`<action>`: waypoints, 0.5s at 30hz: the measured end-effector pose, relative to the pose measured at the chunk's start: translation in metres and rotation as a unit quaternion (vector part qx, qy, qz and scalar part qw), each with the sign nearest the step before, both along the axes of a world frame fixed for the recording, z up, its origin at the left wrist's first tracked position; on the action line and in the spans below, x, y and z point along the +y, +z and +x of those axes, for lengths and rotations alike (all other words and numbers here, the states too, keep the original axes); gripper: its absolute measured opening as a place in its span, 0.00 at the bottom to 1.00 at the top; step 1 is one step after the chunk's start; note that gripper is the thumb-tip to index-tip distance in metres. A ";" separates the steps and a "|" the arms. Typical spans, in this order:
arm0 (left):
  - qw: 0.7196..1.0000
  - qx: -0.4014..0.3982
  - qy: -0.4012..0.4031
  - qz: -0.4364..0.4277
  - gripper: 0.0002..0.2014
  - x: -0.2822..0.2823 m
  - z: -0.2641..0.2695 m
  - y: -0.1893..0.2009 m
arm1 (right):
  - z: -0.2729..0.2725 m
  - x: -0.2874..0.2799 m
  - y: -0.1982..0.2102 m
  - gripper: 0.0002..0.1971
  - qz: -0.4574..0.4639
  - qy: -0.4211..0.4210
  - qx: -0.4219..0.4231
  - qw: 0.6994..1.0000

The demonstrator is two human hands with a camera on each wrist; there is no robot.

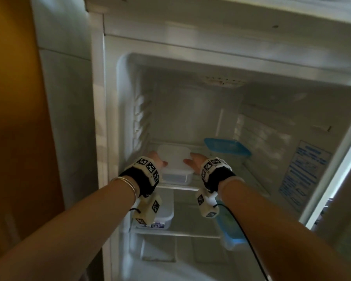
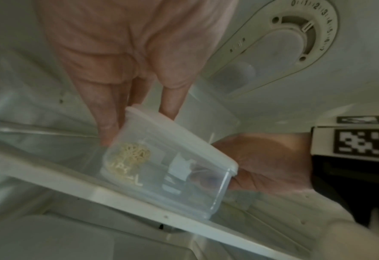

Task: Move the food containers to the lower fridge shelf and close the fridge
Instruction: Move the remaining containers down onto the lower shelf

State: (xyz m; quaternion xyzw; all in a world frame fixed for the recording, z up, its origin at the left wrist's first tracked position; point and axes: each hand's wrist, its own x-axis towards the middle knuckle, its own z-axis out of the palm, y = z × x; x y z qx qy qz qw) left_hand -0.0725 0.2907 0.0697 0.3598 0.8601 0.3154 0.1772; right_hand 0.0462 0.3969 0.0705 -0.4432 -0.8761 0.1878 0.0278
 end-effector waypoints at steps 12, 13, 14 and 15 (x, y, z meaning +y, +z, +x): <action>0.997 0.066 -0.026 0.010 0.23 0.018 0.000 0.022 | 0.001 0.012 0.014 0.31 0.023 -0.004 0.022 0.999; 0.996 0.076 -0.038 0.007 0.23 0.026 0.004 0.030 | 0.009 0.020 0.018 0.29 0.032 -0.014 0.032 0.999; 0.996 0.080 -0.045 0.006 0.23 0.037 0.006 0.034 | 0.019 0.026 0.026 0.27 0.044 -0.022 0.040 0.998; 0.995 0.083 -0.053 0.004 0.24 0.047 0.011 0.038 | 0.028 0.036 0.030 0.25 0.051 -0.039 0.041 0.997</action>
